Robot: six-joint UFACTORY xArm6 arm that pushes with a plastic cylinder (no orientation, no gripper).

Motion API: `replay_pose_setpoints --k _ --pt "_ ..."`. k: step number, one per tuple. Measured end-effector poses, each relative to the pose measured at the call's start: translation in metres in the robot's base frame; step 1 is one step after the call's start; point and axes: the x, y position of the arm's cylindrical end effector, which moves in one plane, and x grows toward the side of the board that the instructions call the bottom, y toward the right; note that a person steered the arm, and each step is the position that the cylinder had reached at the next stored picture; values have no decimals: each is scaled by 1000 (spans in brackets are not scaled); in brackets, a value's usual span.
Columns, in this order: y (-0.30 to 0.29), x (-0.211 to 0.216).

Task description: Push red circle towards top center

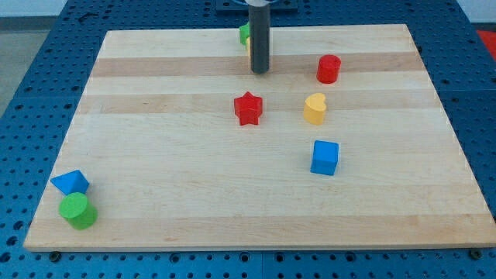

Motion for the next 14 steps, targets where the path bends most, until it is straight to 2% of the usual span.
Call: replay_pose_setpoints --k 1,2,3,4,5,6,8,14 --pt "28 36" --pt "76 54" --pt "142 53" --pt "162 21" --pt "151 -11" --pt "130 -12" --pt "123 19" --pt "-7 20"
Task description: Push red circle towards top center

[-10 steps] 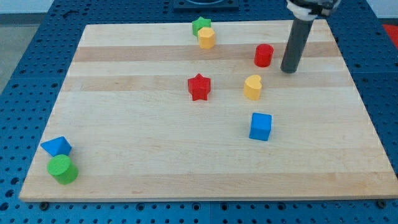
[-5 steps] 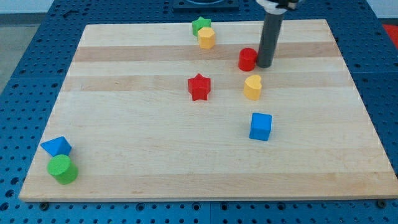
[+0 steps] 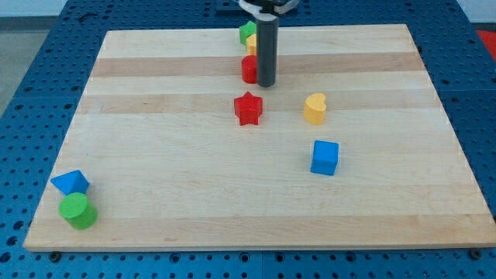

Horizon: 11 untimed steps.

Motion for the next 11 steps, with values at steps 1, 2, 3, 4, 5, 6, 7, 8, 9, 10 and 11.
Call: replay_pose_setpoints --k 1,2,3,4,5,6,7,8,9,10,11 --pt "-9 -8" --pt "-24 -16" --pt "-33 -18" --pt "-52 -18" --pt "-63 -22" --pt "-64 -23" --pt "-64 -23" --pt "-58 -23" --pt "-54 -23" --pt "-54 -23" --pt "-42 -23"
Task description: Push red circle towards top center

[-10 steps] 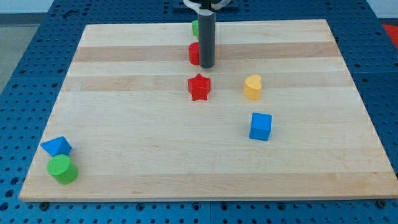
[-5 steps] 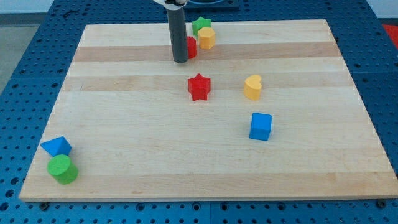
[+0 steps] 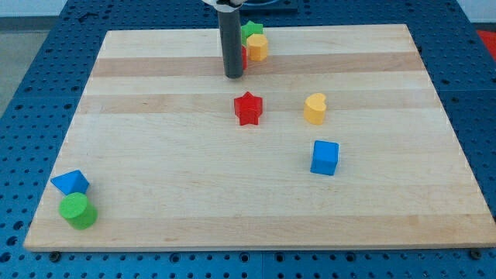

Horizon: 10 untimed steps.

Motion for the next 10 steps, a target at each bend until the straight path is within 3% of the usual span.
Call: replay_pose_setpoints --k 8,9,10 --pt "-4 -44" --pt "-8 -38" --pt "-31 -5"
